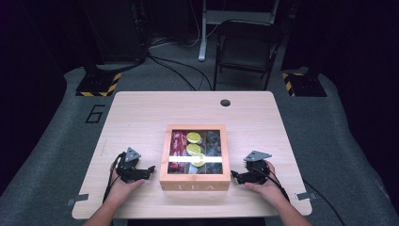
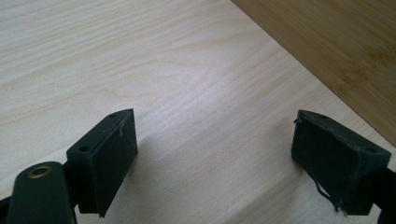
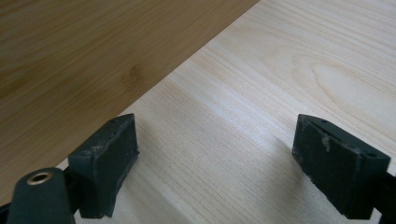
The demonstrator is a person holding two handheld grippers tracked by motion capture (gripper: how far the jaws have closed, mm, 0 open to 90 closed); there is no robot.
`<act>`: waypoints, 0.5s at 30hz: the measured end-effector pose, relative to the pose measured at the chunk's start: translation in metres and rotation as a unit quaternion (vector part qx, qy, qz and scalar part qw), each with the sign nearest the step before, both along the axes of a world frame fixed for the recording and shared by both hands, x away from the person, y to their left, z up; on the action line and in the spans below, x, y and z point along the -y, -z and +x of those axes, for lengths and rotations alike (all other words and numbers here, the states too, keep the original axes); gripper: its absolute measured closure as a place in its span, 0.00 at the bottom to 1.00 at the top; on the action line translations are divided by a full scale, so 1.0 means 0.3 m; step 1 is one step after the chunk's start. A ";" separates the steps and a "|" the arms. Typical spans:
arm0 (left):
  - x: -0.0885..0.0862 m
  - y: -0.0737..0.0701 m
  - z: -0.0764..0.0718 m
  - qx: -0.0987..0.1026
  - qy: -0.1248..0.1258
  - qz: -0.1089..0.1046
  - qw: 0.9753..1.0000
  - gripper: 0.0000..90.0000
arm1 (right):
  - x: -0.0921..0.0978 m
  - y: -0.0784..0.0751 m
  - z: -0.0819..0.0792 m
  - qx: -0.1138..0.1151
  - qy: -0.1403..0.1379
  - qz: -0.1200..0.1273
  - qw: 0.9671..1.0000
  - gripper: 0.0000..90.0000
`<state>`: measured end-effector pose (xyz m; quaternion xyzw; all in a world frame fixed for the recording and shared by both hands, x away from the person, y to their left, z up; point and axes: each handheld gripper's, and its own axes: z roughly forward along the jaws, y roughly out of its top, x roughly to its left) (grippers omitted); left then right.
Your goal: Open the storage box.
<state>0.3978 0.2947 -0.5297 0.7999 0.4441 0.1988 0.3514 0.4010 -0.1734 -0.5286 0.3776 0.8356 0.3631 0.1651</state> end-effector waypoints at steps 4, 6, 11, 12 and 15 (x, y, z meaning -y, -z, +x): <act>0.003 0.001 0.001 0.000 -0.002 0.001 1.000 0.15 | -0.003 0.001 -0.009 0.002 0.012 0.004 1.000 0.15; 0.004 0.001 0.001 0.001 -0.004 -0.002 1.000 0.15 | -0.001 0.001 -0.012 0.002 0.013 0.001 1.000 0.15; 0.004 0.002 0.001 0.002 -0.004 -0.004 1.000 0.16 | 0.001 0.000 -0.013 0.001 0.010 0.001 1.000 0.16; 0.004 0.001 0.001 0.002 -0.006 -0.005 1.000 0.16 | 0.001 0.000 -0.014 0.002 0.011 0.001 1.000 0.16; 0.003 0.001 -0.002 0.004 -0.006 -0.006 1.000 0.18 | 0.001 0.000 -0.014 0.003 0.009 0.002 1.000 0.17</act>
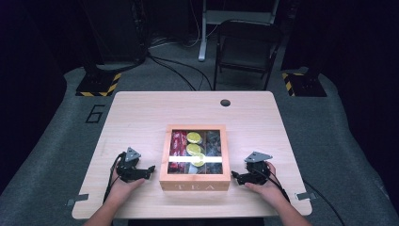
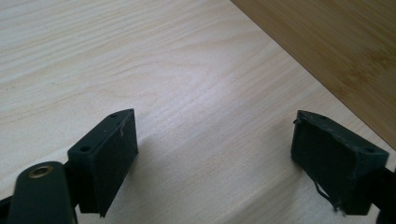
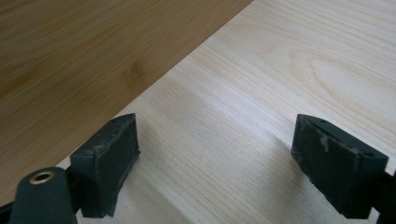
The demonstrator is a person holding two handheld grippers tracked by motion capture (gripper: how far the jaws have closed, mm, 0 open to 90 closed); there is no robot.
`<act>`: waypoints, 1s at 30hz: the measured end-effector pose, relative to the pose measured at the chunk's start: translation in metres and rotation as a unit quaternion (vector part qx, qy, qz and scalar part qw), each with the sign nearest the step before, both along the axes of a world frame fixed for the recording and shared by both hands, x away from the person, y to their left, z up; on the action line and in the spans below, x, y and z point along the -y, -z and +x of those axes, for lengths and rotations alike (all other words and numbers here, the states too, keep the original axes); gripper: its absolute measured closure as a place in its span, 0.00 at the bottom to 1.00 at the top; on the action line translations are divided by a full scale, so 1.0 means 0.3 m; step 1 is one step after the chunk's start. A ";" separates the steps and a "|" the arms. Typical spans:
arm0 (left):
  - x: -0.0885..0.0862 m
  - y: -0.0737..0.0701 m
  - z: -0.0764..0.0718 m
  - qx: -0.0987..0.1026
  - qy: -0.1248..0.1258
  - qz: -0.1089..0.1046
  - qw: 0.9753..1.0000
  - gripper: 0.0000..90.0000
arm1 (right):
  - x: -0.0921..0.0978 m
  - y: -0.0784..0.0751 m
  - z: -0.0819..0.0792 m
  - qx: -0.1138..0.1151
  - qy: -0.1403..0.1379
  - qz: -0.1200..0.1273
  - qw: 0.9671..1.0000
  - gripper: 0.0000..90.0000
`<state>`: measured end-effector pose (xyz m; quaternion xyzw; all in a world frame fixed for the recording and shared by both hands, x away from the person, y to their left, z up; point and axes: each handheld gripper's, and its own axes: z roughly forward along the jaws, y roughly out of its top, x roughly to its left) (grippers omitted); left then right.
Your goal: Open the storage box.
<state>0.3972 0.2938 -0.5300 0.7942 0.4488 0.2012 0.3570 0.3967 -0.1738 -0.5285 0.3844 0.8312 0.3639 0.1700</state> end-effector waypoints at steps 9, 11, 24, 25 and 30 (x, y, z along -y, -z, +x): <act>-0.003 -0.009 0.001 -0.003 0.005 0.003 1.000 0.28 | 0.009 -0.019 -0.005 -0.011 -0.006 -0.008 1.000 0.36; -0.001 -0.011 0.001 -0.005 0.007 0.004 1.000 0.31 | 0.012 -0.024 -0.006 -0.018 -0.007 -0.010 1.000 0.38; 0.018 -0.093 -0.043 -0.020 0.015 -0.052 0.998 0.40 | 0.036 -0.101 -0.041 -0.024 0.000 0.025 0.999 0.53; 0.021 -0.102 -0.048 -0.021 0.014 -0.056 0.998 0.40 | 0.034 -0.112 -0.046 -0.024 0.000 0.023 0.999 0.53; 0.039 -0.138 -0.065 -0.018 0.022 -0.048 0.998 0.43 | 0.023 -0.156 -0.063 0.002 -0.001 0.023 1.000 0.52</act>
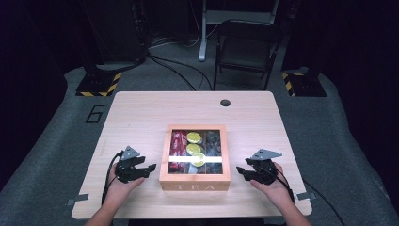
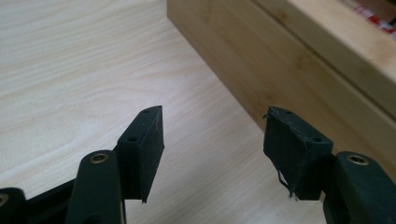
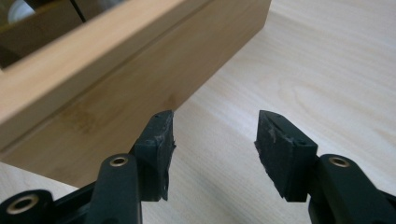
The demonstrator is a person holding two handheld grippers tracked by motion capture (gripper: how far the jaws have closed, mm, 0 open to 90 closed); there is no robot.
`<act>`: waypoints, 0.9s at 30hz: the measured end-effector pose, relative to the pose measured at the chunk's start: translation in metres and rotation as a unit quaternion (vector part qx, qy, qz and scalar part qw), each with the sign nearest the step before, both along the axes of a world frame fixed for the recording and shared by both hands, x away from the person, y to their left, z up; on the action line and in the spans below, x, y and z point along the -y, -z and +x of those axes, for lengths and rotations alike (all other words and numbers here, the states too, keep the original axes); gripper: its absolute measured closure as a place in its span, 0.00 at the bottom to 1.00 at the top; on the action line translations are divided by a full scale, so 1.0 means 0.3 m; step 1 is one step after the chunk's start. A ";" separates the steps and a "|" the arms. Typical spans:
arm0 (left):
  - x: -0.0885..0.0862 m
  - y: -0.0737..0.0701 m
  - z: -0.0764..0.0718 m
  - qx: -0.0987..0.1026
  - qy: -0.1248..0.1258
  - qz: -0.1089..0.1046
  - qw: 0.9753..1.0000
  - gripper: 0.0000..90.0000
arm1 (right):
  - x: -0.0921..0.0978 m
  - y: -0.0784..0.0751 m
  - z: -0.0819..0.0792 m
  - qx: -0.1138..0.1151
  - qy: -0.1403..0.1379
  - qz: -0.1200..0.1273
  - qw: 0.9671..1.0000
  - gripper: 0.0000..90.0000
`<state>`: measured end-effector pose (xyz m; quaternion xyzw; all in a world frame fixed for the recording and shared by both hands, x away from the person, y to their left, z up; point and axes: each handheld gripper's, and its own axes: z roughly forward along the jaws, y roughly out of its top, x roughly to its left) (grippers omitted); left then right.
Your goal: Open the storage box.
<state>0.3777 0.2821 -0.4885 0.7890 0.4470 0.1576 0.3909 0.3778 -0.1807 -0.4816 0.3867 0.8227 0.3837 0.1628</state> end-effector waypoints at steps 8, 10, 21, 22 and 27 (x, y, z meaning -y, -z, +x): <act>0.032 -0.065 -0.044 0.006 0.013 -0.010 1.000 0.43 | 0.003 -0.080 -0.031 0.004 0.010 0.009 1.000 0.52; 0.036 -0.077 -0.052 0.008 0.016 -0.014 1.000 0.43 | 0.006 -0.091 -0.039 0.004 0.006 0.017 1.000 0.53; 0.057 -0.130 -0.088 0.019 0.028 -0.029 0.999 0.45 | -0.006 -0.112 -0.091 0.004 -0.012 0.031 0.999 0.56; 0.058 -0.133 -0.091 0.022 0.032 -0.026 0.999 0.45 | -0.010 -0.114 -0.097 0.009 -0.011 0.032 0.999 0.57; 0.068 -0.142 -0.112 0.028 0.035 -0.032 0.999 0.45 | -0.032 -0.135 -0.126 0.015 -0.027 0.035 0.999 0.58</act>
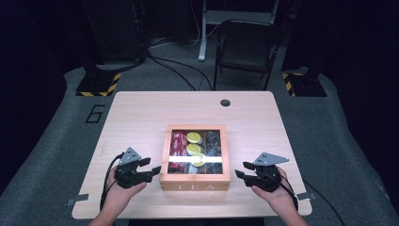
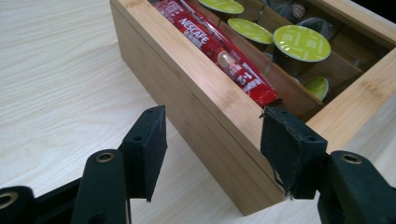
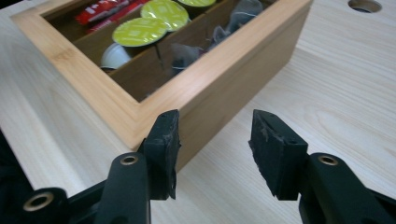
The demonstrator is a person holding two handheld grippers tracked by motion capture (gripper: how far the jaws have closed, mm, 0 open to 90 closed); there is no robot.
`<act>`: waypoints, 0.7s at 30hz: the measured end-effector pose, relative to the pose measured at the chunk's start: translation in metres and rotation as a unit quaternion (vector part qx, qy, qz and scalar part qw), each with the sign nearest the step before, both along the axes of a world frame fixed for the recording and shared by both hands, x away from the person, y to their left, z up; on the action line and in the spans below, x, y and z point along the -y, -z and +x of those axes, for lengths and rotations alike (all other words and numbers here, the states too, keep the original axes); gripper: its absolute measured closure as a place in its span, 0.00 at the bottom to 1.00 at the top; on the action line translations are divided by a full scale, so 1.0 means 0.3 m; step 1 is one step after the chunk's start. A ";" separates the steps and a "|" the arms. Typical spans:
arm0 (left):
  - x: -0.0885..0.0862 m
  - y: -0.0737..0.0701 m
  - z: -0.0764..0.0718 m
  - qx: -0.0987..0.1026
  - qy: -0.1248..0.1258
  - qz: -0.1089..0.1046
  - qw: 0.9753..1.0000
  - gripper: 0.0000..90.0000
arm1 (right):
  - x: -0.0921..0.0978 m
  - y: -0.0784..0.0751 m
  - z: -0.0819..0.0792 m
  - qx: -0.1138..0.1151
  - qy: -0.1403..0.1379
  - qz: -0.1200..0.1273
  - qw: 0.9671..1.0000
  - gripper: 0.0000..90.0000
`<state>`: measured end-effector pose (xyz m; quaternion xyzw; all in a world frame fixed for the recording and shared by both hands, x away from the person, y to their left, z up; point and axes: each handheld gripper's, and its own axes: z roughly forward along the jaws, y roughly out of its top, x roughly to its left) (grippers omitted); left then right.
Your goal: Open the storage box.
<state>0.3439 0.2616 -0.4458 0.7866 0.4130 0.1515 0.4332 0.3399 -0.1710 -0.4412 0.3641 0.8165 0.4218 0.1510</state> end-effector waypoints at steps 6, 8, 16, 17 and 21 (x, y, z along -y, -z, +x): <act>0.010 -0.008 -0.023 0.003 0.008 -0.005 1.000 0.46 | -0.029 -0.014 -0.025 0.005 -0.019 0.006 1.000 0.58; 0.012 -0.011 -0.034 0.004 0.017 -0.006 1.000 0.46 | -0.042 -0.012 -0.034 0.003 -0.025 0.010 1.000 0.58; 0.027 -0.007 -0.075 0.010 0.027 -0.005 1.000 0.46 | -0.072 0.004 -0.054 0.002 -0.037 0.013 0.999 0.58; 0.030 -0.006 -0.078 0.013 0.028 -0.004 1.000 0.46 | -0.072 0.008 -0.055 0.003 -0.045 0.010 0.999 0.58; 0.038 0.003 -0.089 0.014 0.032 -0.005 0.999 0.46 | -0.084 0.020 -0.062 0.004 -0.045 0.006 0.999 0.58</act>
